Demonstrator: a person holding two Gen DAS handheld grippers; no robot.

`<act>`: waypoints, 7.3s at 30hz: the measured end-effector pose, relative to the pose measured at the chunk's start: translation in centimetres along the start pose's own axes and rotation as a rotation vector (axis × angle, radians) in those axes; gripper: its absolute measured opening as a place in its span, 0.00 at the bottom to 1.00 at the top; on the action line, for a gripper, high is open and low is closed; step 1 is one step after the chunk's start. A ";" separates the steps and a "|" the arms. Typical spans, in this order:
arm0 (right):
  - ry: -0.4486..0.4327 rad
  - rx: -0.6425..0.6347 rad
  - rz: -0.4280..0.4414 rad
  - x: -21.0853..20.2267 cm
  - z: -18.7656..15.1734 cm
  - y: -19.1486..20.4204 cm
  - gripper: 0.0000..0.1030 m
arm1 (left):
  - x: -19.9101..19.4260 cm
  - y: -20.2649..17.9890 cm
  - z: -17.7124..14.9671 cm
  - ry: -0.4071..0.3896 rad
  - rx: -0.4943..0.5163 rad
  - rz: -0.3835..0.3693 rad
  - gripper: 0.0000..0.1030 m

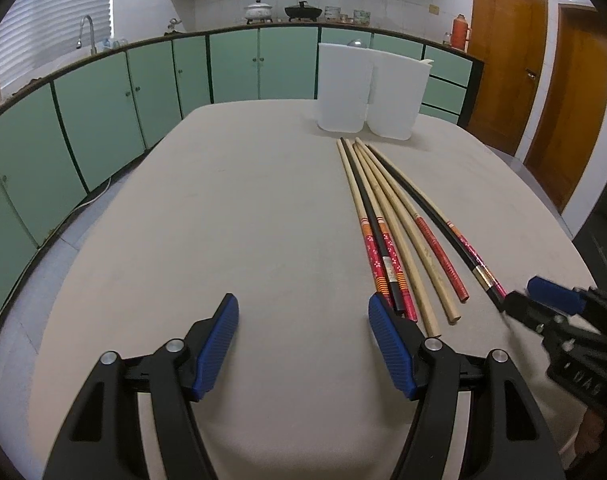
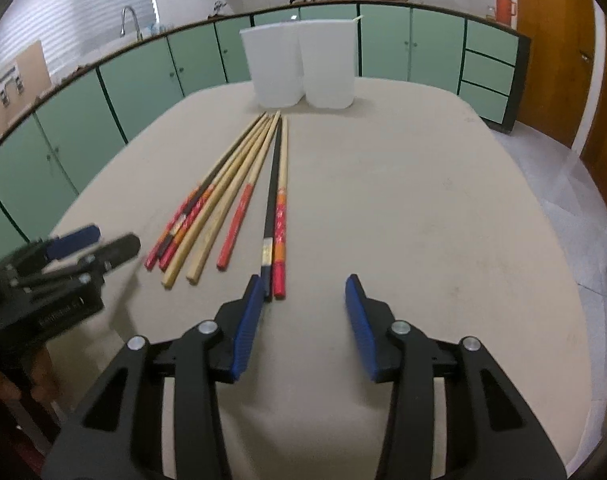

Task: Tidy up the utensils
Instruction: 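Move both tools back over the chopsticks and open them, then grasp a red-patterned chopstick with the right tool while the left tool grasps another, then carry both chopsticks up and insert them into the utensil holder, then release the chopsticks and return both tools over the remaining chopsticks, then grasp the black chopstick with the right tool while the left tool grasps another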

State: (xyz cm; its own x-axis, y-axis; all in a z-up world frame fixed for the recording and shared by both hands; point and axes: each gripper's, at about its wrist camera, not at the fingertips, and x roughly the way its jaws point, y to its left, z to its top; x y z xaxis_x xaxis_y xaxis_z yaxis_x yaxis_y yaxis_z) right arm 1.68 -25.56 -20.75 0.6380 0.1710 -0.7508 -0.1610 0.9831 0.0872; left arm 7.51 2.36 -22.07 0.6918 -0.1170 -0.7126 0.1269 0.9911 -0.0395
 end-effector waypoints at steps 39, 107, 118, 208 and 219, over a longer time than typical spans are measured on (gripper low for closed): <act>-0.037 0.003 -0.007 0.9 -0.1 -0.1 0.13 | 0.4 -2.2 -0.7 0.027 0.043 -0.035 0.54; -0.332 -0.032 0.136 -10.1 23.2 -5.2 0.05 | -9.8 -0.4 20.4 -0.419 0.039 -0.117 0.05; -0.437 -0.069 0.126 -11.7 30.5 -5.7 0.05 | -11.5 -0.1 27.8 -0.547 0.028 -0.124 0.05; -0.066 -0.079 0.039 1.2 -0.2 2.2 0.09 | -1.4 -0.1 0.1 -0.068 0.069 0.004 0.88; -0.055 -0.044 0.050 0.7 0.0 0.7 0.06 | 0.2 -0.9 -0.1 0.024 0.107 0.018 0.87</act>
State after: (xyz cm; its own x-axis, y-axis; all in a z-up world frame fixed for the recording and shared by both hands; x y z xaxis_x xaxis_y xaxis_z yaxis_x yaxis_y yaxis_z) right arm 1.99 -24.78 -21.26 0.6689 0.2243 -0.7087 -0.2260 0.9696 0.0936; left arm 7.40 1.41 -22.26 0.6772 -0.0966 -0.7295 0.1910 0.9804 0.0475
